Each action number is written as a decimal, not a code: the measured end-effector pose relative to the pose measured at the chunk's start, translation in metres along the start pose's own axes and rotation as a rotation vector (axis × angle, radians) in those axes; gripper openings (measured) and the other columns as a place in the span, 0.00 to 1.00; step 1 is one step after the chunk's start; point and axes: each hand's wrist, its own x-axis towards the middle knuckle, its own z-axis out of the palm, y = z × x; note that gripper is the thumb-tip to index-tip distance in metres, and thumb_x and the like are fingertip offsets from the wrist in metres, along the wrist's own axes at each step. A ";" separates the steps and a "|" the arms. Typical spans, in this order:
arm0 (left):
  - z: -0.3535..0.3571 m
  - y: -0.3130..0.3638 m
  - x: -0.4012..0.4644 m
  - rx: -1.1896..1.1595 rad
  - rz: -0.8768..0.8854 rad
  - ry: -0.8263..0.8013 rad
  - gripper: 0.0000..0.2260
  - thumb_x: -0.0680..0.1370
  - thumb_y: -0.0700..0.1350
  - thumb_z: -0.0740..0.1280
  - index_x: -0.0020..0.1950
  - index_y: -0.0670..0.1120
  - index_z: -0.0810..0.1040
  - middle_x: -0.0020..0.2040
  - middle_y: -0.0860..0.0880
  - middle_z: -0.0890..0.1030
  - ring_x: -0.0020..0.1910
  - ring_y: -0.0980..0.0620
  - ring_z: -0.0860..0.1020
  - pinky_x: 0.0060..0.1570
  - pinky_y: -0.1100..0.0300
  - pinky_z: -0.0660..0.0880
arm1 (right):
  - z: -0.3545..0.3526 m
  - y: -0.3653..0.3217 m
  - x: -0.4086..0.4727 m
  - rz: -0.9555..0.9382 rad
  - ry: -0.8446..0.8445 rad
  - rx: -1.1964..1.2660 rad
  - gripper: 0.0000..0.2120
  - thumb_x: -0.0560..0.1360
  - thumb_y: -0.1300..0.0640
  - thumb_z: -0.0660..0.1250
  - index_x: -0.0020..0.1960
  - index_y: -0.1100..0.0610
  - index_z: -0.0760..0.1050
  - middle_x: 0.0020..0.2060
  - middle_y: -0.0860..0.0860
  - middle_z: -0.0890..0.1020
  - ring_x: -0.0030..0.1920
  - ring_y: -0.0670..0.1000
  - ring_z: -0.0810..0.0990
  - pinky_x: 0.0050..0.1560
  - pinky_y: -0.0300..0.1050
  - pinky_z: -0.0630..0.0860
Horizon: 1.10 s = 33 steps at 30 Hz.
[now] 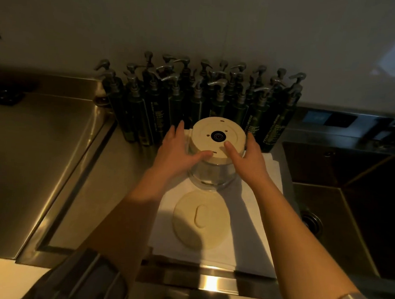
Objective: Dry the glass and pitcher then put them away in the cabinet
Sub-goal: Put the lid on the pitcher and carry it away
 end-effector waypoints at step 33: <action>-0.010 -0.012 -0.035 -0.717 -0.324 0.188 0.10 0.80 0.49 0.64 0.44 0.45 0.78 0.40 0.48 0.77 0.42 0.49 0.76 0.43 0.56 0.72 | -0.019 0.005 -0.040 0.580 -0.320 0.719 0.36 0.62 0.38 0.75 0.66 0.46 0.69 0.63 0.62 0.70 0.58 0.69 0.74 0.41 0.63 0.81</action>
